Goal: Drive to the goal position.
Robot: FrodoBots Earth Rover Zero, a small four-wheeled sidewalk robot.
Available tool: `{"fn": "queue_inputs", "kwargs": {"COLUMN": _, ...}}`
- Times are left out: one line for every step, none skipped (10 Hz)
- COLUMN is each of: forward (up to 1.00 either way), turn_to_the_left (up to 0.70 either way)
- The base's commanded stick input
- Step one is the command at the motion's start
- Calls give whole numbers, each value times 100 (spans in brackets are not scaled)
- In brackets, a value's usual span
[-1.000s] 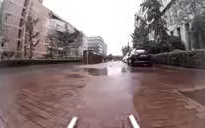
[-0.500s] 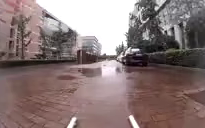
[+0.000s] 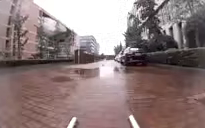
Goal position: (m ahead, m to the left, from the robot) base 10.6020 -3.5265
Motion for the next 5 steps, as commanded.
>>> {"fn": "queue_inputs", "kwargs": {"forward": 70, "turn_to_the_left": 0}}
{"fn": "queue_inputs", "kwargs": {"forward": 70, "turn_to_the_left": 0}}
{"fn": "queue_inputs", "kwargs": {"forward": 70, "turn_to_the_left": 0}}
{"fn": "queue_inputs", "kwargs": {"forward": 70, "turn_to_the_left": 0}}
{"fn": "queue_inputs", "kwargs": {"forward": 70, "turn_to_the_left": 0}}
